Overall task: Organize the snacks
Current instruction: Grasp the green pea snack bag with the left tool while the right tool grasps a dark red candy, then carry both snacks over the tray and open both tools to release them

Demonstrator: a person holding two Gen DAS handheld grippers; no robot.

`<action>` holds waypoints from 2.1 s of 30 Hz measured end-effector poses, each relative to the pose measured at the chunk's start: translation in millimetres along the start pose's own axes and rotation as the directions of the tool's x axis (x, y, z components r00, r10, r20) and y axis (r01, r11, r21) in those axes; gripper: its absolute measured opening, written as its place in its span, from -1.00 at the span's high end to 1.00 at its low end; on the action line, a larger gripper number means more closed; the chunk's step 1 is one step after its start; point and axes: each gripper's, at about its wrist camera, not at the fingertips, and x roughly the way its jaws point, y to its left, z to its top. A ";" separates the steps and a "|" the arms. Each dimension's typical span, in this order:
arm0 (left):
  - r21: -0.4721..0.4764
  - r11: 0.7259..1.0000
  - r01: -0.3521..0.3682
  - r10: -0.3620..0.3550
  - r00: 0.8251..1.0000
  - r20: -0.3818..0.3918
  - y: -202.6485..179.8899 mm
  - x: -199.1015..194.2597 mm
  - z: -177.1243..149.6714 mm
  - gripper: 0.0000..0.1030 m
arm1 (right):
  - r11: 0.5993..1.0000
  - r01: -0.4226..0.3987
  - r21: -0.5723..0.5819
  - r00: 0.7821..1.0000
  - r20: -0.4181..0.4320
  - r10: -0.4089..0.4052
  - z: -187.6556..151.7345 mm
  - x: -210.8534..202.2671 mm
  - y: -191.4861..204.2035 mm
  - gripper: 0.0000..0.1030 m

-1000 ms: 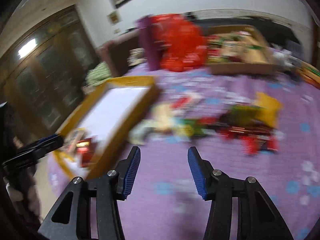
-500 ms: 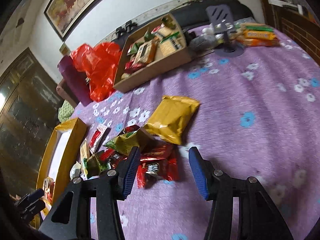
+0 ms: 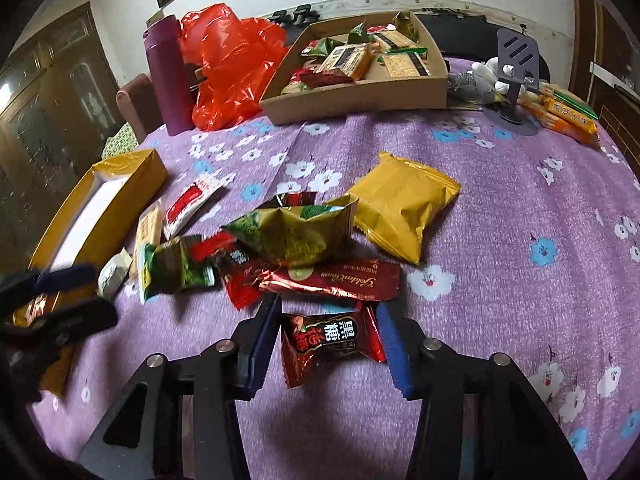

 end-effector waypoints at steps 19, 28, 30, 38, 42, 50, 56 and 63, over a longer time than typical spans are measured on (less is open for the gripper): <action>0.194 0.978 -0.077 0.073 0.997 0.028 -25.4 18.6 2.5 0.33 | 0.997 -0.060 0.049 0.998 -0.001 0.061 0.8 -18.9 -11.2 0.04; 0.005 1.000 -0.018 0.017 0.987 0.163 7.6 -59.9 -32.7 0.33 | 0.977 -0.211 -0.010 0.952 0.227 0.208 -3.5 -67.5 9.5 0.05; -0.039 0.999 -0.003 0.010 0.982 0.190 22.7 -75.7 -42.3 0.33 | 0.980 -0.198 -0.034 0.947 0.251 0.200 -5.4 -73.2 18.8 0.05; -0.150 0.985 -0.083 0.114 0.971 0.210 100.8 -108.9 -50.7 0.33 | 0.962 -0.270 -0.049 0.943 0.191 0.274 -5.9 -78.0 63.0 0.06; -0.202 0.972 -0.122 0.161 0.968 0.192 137.4 -108.0 -49.8 0.32 | 0.938 -0.328 -0.110 0.931 0.132 0.341 3.9 -75.4 107.5 0.06; -0.292 0.948 -0.126 0.165 0.979 0.115 195.0 -77.3 -47.6 0.32 | 0.885 -0.399 -0.241 0.913 -0.009 0.409 12.1 -42.2 209.6 0.06; -0.360 0.927 -0.103 0.134 0.989 0.063 221.5 -54.7 -54.9 0.31 | 0.861 -0.399 -0.314 0.916 -0.095 0.390 9.4 -4.9 267.6 0.06; -0.449 0.892 -0.044 0.075 0.996 0.051 242.9 -51.9 -64.4 0.13 | 0.858 -0.394 -0.328 0.919 -0.126 0.374 2.9 20.8 285.9 -0.01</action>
